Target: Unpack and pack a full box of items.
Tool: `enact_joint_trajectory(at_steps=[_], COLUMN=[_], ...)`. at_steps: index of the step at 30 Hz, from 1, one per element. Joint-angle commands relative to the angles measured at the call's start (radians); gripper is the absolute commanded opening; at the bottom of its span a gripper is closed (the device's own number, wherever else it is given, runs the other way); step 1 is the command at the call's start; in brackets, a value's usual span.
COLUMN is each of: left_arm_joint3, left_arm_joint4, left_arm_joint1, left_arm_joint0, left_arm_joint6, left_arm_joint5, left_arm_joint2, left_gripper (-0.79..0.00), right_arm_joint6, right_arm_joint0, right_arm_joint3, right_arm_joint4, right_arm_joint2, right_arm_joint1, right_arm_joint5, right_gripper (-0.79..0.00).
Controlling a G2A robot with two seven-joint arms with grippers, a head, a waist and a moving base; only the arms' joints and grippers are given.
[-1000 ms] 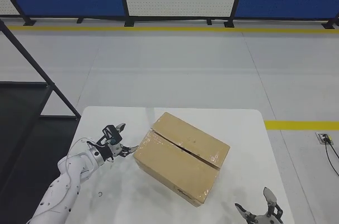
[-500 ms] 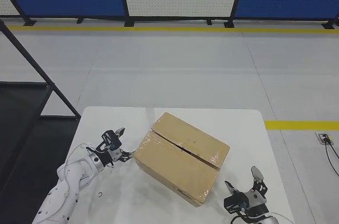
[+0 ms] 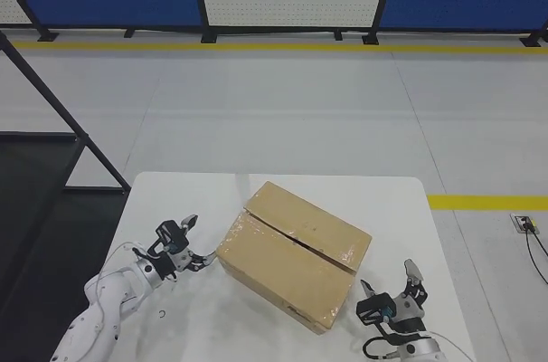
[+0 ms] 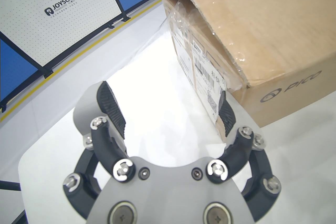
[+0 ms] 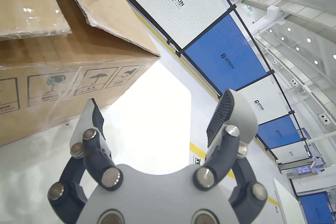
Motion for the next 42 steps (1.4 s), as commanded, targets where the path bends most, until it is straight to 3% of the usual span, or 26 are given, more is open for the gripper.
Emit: enact_joint_trajectory(at_steps=[1, 17, 32, 42], left_arm_joint3=[-0.002, -0.045, -0.089, -0.023], left_arm_joint4=[0.005, 0.076, 0.115, -0.032], left_arm_joint1=[0.002, 0.021, 0.037, 0.039], left_arm_joint0=[0.001, 0.027, 0.047, 0.062], left_arm_joint6=[0.005, 0.068, 0.105, 0.094], left_arm_joint5=[-0.004, -0.058, -0.112, 0.032], left_arm_joint2=[0.001, 0.004, 0.019, -0.064], left_gripper=[0.000, 0.000, 0.000, 0.000], right_arm_joint6=[0.005, 0.113, 0.158, 0.147], right_arm_joint0=[0.008, 0.044, 0.102, 0.123], right_arm_joint3=[0.006, 0.004, 0.024, 0.038], right_arm_joint4=[0.000, 0.034, 0.019, 0.013], right_arm_joint2=[-0.008, -0.015, -0.036, -0.053], right_arm_joint1=[-0.001, -0.016, -0.023, -0.027], right_arm_joint5=[0.003, 0.114, 0.074, 0.053], right_gripper=[0.000, 0.000, 0.000, 0.000])
